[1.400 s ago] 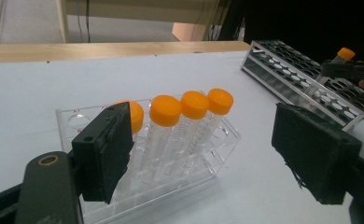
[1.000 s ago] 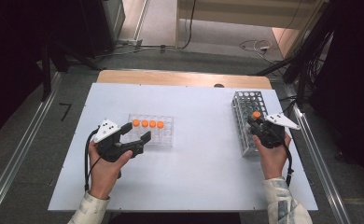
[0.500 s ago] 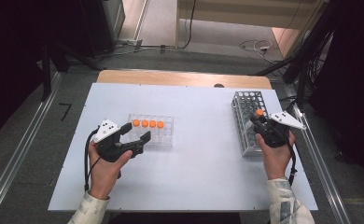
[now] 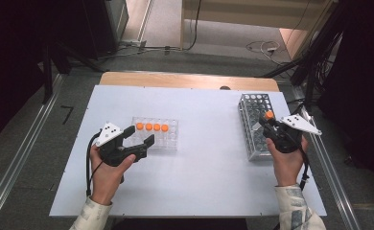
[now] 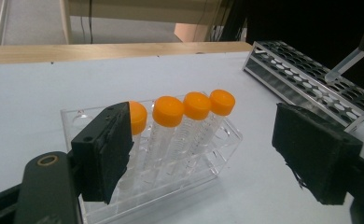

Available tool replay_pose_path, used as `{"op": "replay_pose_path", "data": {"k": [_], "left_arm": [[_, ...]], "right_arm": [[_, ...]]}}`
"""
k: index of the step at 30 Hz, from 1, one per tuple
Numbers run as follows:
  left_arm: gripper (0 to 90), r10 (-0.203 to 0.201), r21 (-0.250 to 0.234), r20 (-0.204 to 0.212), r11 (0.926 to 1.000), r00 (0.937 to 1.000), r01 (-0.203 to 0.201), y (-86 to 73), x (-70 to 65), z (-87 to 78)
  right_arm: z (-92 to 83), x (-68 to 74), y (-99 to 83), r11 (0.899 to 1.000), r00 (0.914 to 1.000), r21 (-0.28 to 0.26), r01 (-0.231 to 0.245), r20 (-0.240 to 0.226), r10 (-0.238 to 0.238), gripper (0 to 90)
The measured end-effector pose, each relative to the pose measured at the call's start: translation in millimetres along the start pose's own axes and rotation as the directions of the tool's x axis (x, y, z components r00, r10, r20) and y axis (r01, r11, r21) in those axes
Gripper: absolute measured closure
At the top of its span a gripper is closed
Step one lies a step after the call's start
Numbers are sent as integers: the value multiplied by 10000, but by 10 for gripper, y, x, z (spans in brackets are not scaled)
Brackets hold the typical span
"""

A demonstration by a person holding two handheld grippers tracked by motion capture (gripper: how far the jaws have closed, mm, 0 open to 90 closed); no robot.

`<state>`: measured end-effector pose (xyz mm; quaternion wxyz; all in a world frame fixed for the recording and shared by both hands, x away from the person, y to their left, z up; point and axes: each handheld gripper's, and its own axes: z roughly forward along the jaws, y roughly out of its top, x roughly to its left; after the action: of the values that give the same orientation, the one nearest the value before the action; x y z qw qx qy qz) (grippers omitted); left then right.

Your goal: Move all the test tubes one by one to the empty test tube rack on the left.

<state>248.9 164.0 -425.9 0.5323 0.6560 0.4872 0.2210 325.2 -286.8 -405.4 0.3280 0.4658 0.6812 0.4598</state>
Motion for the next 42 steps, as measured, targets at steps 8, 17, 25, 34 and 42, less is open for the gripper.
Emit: {"op": "replay_pose_path", "data": {"k": [8,17,25,34,42], "left_arm": [[191,22,66,35,10000,10000,-22,3,-6,-2],[191,61,80,65,9999,10000,-62,3,-17,1],[191,92,99,106,9999,9999,-93,2,-32,3],[191,134,104,161,9999,9998,-136,2,-51,4],[191,158,85,240,9998,9996,-160,5,-77,3]], "right_arm": [[-55,124,30,9999,9983,-84,72,-571,-77,713],[-38,319,19,9992,9927,7,411,-1132,-408,713],[36,511,-38,9973,9832,259,687,-1714,-633,714],[73,761,-78,9933,9658,405,1082,-2412,-954,714],[115,1013,-149,9861,9439,546,1572,-3019,-1337,714]]}}
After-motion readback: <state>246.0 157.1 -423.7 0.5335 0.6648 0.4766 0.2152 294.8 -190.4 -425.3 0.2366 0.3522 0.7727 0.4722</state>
